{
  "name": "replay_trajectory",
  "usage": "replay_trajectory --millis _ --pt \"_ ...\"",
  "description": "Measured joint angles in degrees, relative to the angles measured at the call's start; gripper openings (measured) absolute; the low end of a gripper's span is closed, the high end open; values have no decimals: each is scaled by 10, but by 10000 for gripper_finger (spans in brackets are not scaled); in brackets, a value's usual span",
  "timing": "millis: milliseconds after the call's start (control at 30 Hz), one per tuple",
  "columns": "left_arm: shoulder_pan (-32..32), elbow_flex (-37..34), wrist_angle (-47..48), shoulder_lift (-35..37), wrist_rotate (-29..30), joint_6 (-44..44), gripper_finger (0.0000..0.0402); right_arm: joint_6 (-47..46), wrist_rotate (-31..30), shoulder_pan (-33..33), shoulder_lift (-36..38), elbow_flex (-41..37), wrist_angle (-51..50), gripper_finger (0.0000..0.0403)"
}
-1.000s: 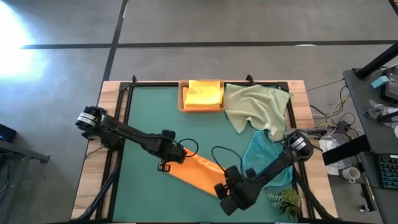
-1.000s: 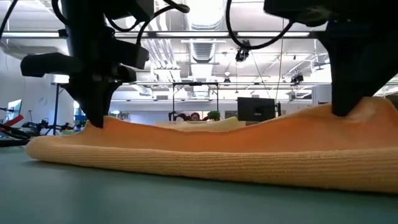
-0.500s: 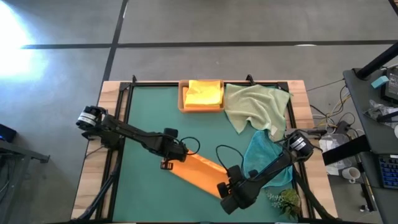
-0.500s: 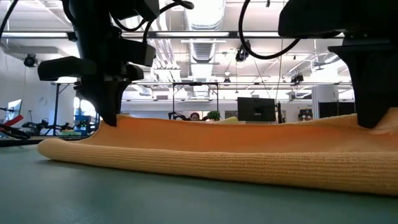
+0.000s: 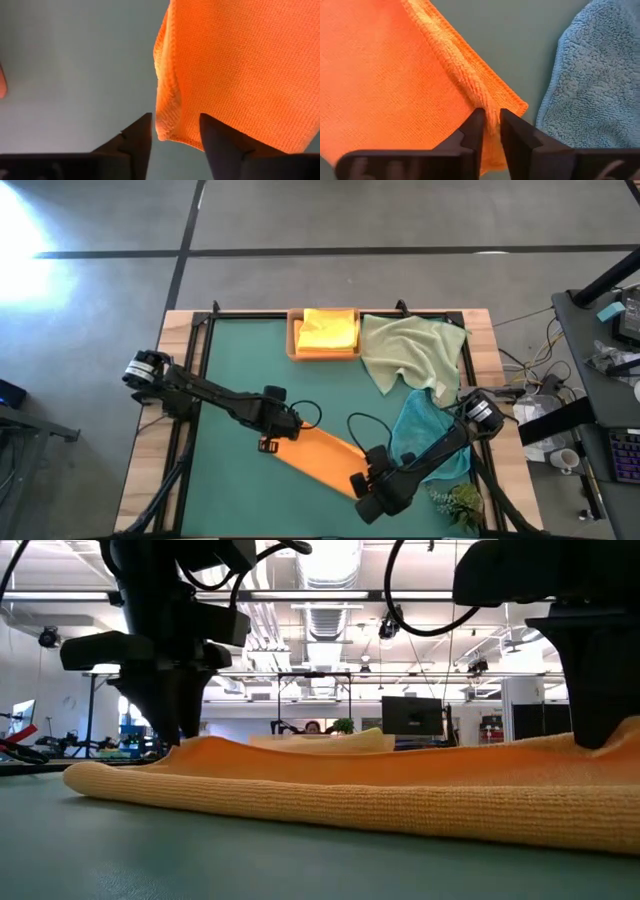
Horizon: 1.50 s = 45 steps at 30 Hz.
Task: Fold microfiber towels
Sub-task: Fold the orange towel
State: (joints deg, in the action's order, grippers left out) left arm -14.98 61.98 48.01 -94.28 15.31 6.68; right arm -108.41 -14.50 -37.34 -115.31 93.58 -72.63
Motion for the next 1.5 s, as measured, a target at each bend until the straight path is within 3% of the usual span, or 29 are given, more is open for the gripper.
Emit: replay_trajectory --millis 233,467,700,867,1000,1267,1500 --pt "0 21 76 2 0 -18 184 8 10 0 15 20 -102 114" --pt "-4 64 151 38 0 -11 184 32 -40 -9 72 34 -113 114" --pt "-42 9 6 93 -71 55 184 79 -65 -39 67 28 2 109" --pt "-63 -49 -104 99 -87 72 184 141 -65 -49 41 24 108 104" --pt "-65 -96 -170 99 -117 81 172 153 -65 -49 16 24 138 86" --pt "-66 -146 -189 100 -189 75 114 152 -61 -56 -7 24 164 50" --pt "-74 -165 -189 100 -193 57 105 155 -60 -63 -7 24 168 74"
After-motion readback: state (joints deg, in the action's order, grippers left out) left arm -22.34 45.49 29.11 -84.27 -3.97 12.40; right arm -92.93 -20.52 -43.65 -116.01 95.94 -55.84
